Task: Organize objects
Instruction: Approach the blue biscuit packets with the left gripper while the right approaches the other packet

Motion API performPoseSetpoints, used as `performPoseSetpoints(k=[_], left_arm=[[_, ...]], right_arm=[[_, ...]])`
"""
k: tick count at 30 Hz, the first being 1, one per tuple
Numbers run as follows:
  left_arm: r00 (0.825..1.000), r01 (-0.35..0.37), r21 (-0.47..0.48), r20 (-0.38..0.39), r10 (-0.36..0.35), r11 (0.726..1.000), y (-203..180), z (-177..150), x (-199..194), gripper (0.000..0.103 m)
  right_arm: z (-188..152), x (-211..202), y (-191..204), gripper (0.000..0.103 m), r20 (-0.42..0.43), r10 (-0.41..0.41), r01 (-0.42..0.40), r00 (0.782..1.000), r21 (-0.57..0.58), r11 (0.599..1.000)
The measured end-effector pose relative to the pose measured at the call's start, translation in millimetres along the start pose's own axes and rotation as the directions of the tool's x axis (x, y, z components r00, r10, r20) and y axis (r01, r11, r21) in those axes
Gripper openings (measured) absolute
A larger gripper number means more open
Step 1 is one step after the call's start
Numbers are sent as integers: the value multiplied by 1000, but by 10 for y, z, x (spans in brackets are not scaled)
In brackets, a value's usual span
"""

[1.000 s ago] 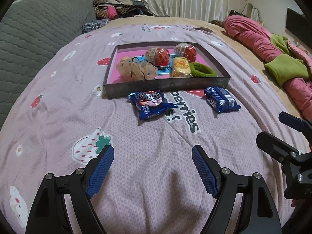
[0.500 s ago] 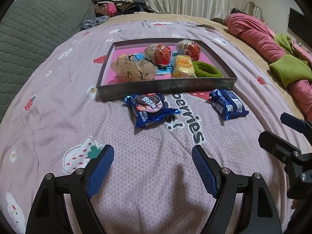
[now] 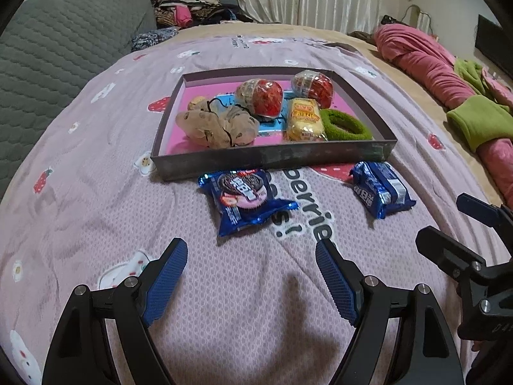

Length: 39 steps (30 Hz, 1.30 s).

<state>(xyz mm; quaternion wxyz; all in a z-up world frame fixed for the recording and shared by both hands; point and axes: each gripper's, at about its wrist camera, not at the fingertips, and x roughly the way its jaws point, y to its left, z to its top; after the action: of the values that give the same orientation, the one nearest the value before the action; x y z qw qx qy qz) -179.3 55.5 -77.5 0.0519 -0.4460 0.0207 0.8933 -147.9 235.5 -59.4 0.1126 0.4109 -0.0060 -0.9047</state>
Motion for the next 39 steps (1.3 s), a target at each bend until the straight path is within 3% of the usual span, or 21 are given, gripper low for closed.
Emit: performPoseSetpoints(k=[19,39], left_arm=[[1000,8,-42,-17,-9,999,75,347,383,83],[998,-4,-88,-70,-2,996,180,512,836,83]], right_arm=[[233,288,-26,102,-12,-10,10,1000,-6,1000],[319,800,-34,102,-100,-56,52,993,-36,998]])
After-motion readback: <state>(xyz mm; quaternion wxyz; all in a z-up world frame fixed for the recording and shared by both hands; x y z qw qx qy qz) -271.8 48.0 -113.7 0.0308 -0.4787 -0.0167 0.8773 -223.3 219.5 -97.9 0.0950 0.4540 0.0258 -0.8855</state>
